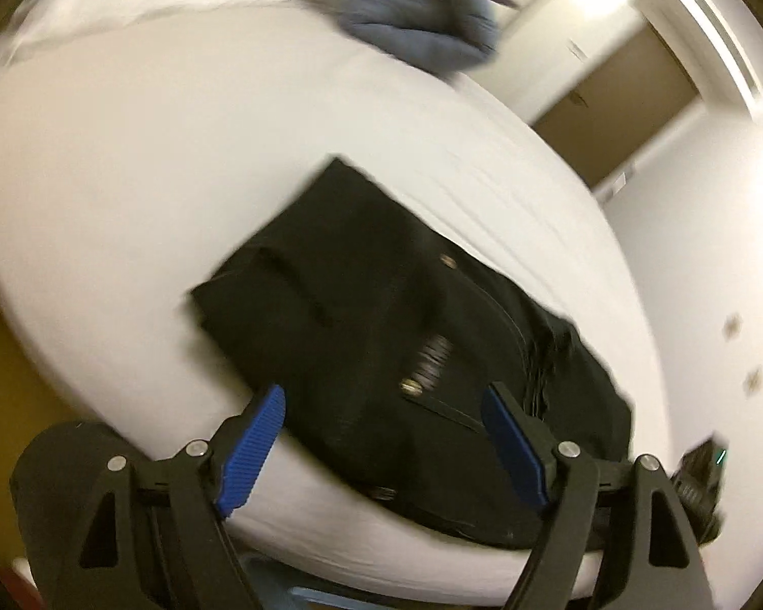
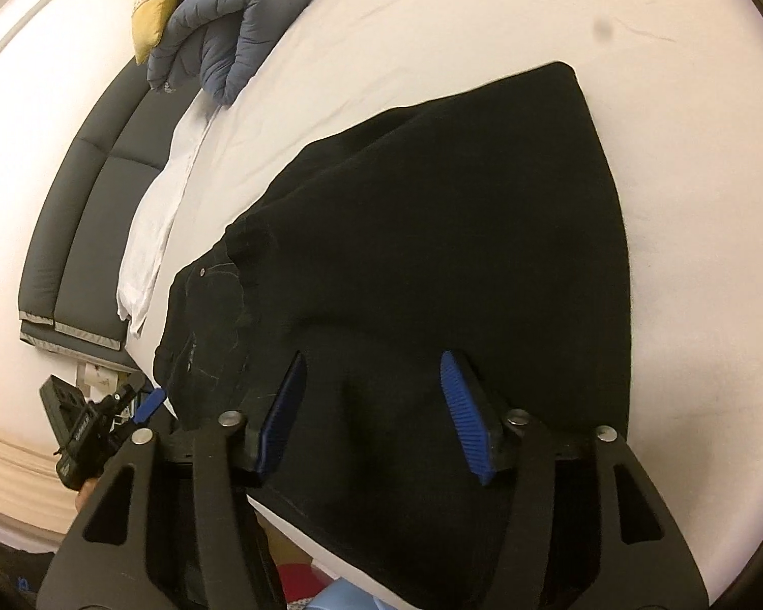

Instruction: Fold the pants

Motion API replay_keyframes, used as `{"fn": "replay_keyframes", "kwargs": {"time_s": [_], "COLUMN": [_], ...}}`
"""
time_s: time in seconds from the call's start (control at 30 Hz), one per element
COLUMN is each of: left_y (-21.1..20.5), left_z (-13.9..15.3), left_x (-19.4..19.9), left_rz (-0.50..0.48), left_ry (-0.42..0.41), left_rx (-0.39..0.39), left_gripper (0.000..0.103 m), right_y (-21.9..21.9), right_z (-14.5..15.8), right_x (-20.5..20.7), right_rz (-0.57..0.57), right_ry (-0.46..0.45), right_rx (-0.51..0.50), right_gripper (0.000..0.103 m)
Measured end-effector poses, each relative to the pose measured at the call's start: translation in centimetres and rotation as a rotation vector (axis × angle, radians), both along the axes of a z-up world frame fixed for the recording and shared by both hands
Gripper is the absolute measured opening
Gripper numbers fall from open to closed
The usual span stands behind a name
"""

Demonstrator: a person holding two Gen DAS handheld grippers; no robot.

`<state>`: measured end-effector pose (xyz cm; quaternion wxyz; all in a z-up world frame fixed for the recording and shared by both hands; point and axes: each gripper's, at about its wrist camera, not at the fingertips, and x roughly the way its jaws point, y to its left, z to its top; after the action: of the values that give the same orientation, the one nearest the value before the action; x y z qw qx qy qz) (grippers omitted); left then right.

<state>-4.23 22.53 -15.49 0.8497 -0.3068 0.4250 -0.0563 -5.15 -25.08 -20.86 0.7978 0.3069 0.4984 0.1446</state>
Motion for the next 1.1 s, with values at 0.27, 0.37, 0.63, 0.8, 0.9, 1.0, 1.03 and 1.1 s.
{"fn": "replay_keyframes", "kwargs": {"time_s": [0.27, 0.37, 0.63, 0.8, 0.9, 1.0, 1.03, 1.1], "left_y": [2.9, 3.8, 4.6, 3.5, 2.6, 1.5, 1.2, 0.8], "left_z": [-4.2, -5.0, -5.8, -3.1, -1.5, 0.0, 0.5, 1.3], "left_x": [1.9, 2.6, 4.1, 3.7, 3.8, 3.9, 3.9, 4.0], "left_rz": [0.057, 0.072, 0.061, 0.034, 0.016, -0.005, -0.012, -0.024], "left_ry": [0.047, 0.035, 0.061, -0.004, -0.039, -0.073, -0.084, -0.101], "left_rx": [-0.257, -0.342, -0.399, -0.295, -0.241, -0.194, -0.178, -0.159], "left_gripper": [0.081, 0.081, 0.019, 0.015, 0.014, 0.014, 0.014, 0.014], "right_y": [3.2, 5.0, 10.0, 11.9, 12.9, 12.6, 12.7, 12.8], "right_z": [3.4, 4.3, 3.7, 1.9, -0.6, -0.8, -0.7, -0.5], "right_x": [1.6, 2.9, 6.8, 9.2, 10.1, 10.3, 10.1, 9.8], "right_rz": [0.1, 0.136, 0.229, 0.249, 0.242, 0.226, 0.229, 0.237], "right_ry": [-0.044, -0.056, 0.026, 0.119, 0.214, 0.207, 0.199, 0.172], "right_rx": [0.241, 0.317, 0.352, 0.309, 0.234, 0.254, 0.24, 0.216], "right_gripper": [0.056, 0.056, 0.056, 0.056, 0.055, 0.055, 0.054, 0.054]}}
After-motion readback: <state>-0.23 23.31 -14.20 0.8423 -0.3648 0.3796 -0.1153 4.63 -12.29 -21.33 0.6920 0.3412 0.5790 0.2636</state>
